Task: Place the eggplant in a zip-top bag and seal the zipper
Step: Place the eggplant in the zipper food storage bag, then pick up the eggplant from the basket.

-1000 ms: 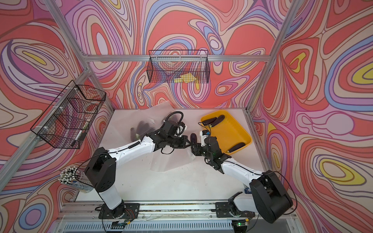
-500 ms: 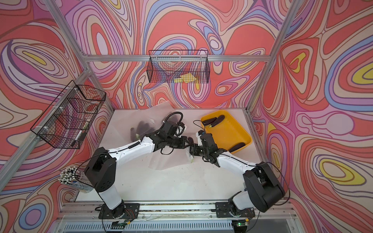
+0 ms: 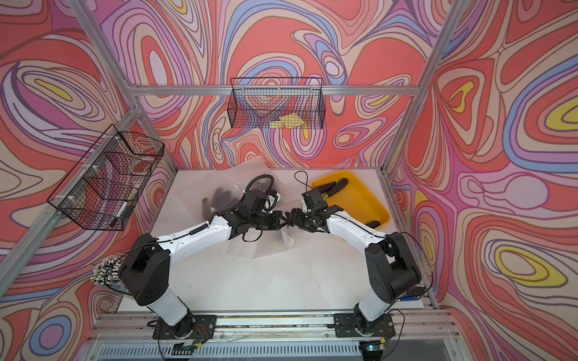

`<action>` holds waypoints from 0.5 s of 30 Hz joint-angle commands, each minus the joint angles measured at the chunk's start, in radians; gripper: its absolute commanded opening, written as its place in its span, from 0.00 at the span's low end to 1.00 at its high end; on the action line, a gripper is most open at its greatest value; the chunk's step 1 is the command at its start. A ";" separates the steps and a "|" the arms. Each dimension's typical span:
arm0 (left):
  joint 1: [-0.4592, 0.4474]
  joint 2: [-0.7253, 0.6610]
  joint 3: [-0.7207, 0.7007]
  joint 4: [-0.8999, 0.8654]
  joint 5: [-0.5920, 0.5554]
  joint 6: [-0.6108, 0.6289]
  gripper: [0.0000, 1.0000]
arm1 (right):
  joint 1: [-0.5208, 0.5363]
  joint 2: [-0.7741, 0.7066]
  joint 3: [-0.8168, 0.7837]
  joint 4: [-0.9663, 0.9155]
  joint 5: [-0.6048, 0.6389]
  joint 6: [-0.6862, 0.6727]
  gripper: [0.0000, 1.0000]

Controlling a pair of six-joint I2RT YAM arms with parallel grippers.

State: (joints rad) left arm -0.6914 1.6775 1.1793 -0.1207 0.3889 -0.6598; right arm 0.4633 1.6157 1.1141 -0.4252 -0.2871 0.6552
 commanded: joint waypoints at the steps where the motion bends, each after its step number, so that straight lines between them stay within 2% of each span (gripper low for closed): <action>1: -0.017 0.058 -0.028 0.057 0.083 -0.058 0.00 | 0.016 -0.134 0.063 0.012 -0.071 -0.030 0.68; 5: 0.000 0.109 -0.006 0.083 0.093 -0.070 0.00 | 0.007 -0.216 0.079 -0.014 -0.051 -0.045 0.67; 8: 0.009 0.125 -0.007 0.106 0.112 -0.079 0.00 | -0.043 -0.252 0.101 -0.065 0.017 -0.073 0.67; 11: 0.009 0.114 -0.028 0.138 0.143 -0.086 0.00 | -0.189 -0.227 0.090 -0.057 0.085 -0.097 0.68; 13: 0.007 0.105 -0.042 0.180 0.194 -0.091 0.00 | -0.287 -0.167 0.086 -0.014 0.192 -0.112 0.70; 15: 0.003 0.110 -0.032 0.199 0.267 -0.085 0.00 | -0.365 -0.082 0.096 0.067 0.217 -0.112 0.70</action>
State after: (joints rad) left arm -0.6857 1.8027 1.1496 0.0032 0.5507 -0.7338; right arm 0.1745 1.4303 1.2228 -0.4080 -0.1917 0.5728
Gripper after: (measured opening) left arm 0.047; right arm 0.703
